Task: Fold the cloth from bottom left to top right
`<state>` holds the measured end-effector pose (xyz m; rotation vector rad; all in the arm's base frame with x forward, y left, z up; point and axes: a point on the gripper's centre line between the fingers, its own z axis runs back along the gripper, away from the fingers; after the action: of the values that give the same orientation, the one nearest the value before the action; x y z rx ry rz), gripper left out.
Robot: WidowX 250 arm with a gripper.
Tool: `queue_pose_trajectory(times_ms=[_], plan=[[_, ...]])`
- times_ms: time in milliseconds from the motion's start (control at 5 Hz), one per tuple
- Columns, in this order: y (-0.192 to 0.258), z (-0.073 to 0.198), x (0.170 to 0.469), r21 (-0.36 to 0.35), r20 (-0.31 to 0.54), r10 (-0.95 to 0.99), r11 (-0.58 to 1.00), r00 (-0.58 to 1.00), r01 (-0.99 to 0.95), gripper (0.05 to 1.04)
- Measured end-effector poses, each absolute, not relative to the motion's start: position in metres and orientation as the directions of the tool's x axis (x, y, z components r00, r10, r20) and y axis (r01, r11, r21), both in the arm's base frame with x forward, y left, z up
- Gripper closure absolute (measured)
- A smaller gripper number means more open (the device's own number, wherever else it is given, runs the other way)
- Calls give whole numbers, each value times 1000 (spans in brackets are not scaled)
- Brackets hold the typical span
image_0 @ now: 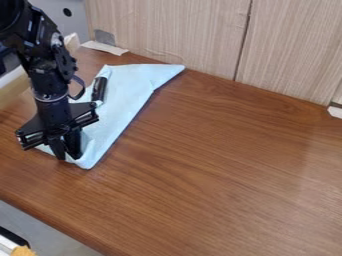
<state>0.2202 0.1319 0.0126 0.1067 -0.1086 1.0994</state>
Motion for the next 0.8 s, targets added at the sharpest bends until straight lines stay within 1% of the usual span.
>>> queue_pose_trajectory(times_ms=[200,600,800], plan=[[129,12,220,26,129,877,463,462,-886,992],[128,45,218,-94,141,881,465,451,-880,998],[128,65,228,-149,157,883,465,443,-873,998]])
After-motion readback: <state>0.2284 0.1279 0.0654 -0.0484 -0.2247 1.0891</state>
